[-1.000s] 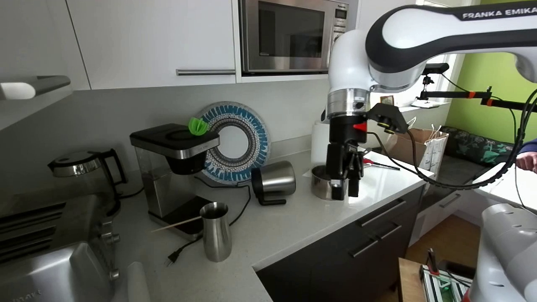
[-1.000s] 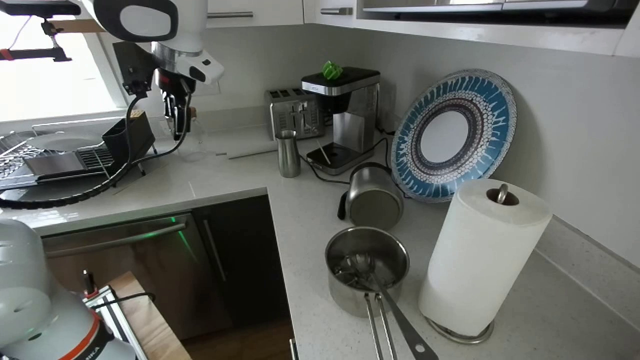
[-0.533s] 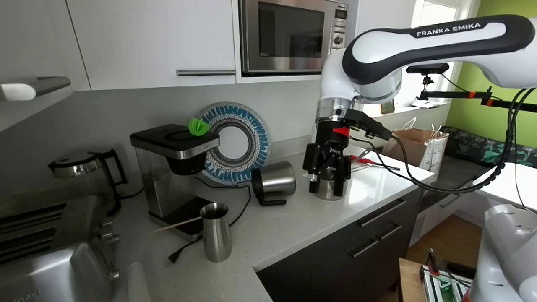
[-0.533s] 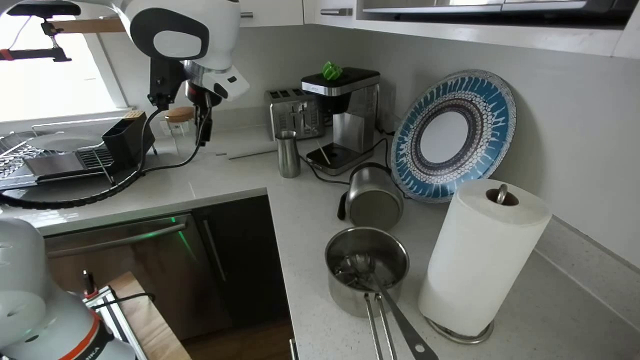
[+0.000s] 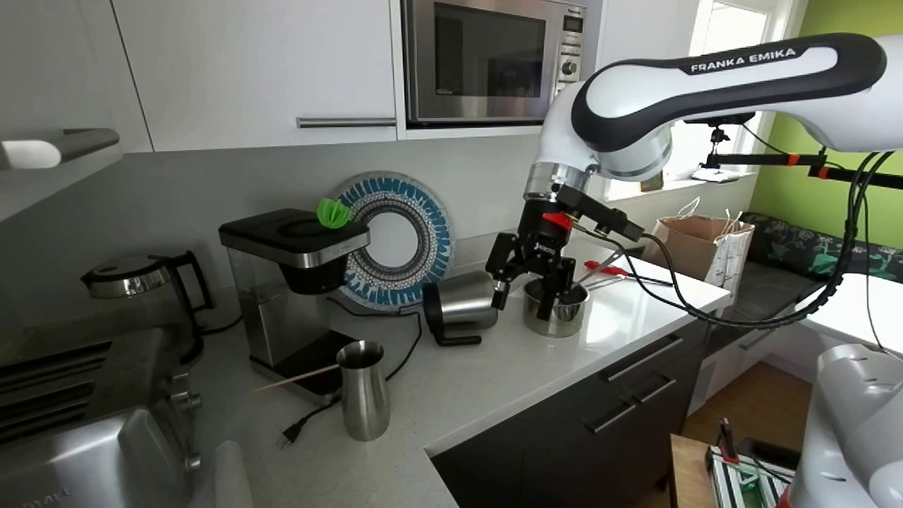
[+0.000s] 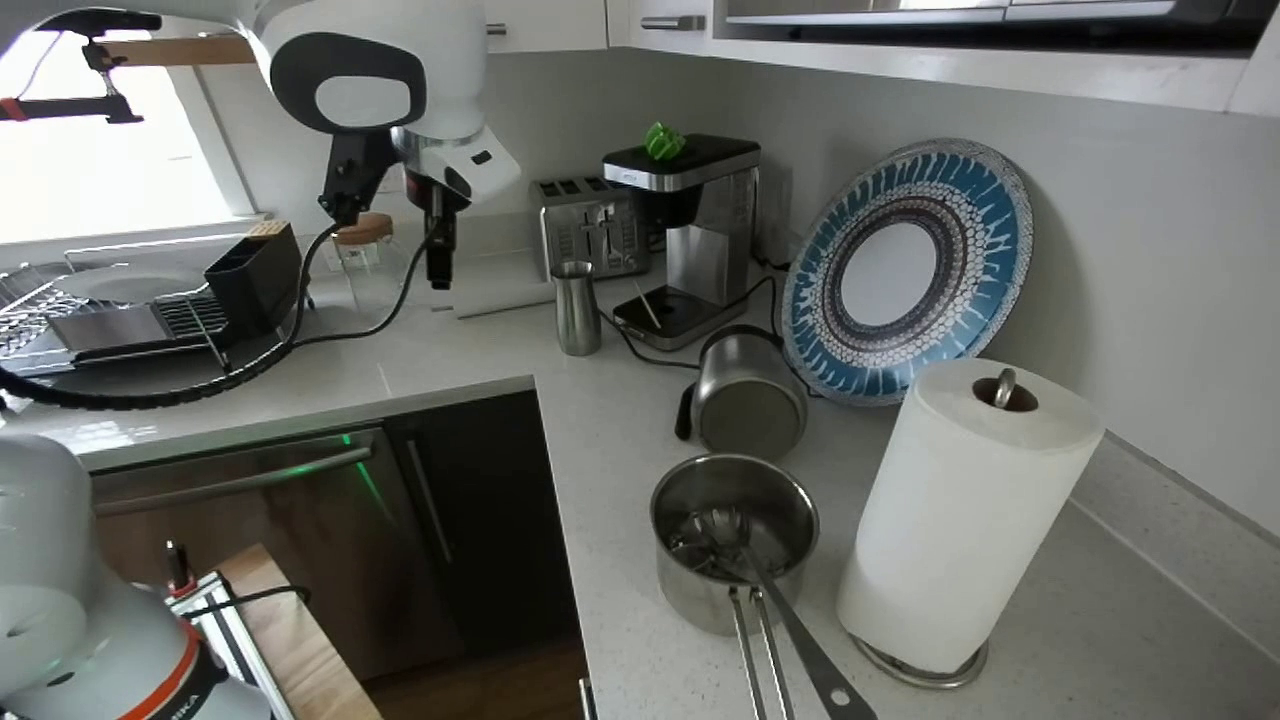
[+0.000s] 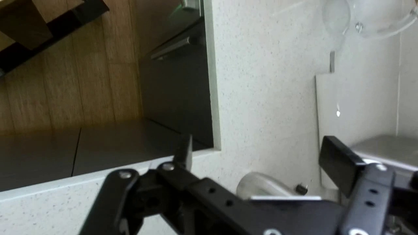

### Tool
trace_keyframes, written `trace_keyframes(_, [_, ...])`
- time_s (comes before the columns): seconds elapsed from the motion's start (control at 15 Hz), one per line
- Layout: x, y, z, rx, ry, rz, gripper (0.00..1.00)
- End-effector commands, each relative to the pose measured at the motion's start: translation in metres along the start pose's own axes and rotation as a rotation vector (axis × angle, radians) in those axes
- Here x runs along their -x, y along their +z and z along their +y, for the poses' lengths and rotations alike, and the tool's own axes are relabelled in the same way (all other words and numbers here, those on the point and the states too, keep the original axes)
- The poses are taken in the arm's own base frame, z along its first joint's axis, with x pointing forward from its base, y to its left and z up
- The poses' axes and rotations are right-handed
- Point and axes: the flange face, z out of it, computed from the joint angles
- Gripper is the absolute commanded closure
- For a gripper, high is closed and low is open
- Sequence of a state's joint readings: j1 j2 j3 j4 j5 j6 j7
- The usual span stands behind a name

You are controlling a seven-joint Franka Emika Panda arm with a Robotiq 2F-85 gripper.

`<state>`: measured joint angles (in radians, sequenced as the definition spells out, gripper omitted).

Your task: Put the kettle upright

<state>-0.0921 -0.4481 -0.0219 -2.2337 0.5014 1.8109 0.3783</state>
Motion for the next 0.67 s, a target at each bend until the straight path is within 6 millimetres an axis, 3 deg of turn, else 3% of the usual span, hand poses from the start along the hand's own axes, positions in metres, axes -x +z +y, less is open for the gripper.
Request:
trace_keyframes(0.0, [-0.031,0.015,0.028,0.026,0.137,0.112,0.00])
trace_keyframes(0.07, [-0.036,0.018,0.039,0.018,0.132,0.093,0.00])
trace_keyframes(0.13, [-0.027,0.008,0.022,0.004,0.098,0.084,0.00])
trace_keyframes(0.6, [-0.029,0.008,0.022,0.002,0.094,0.088,0.00])
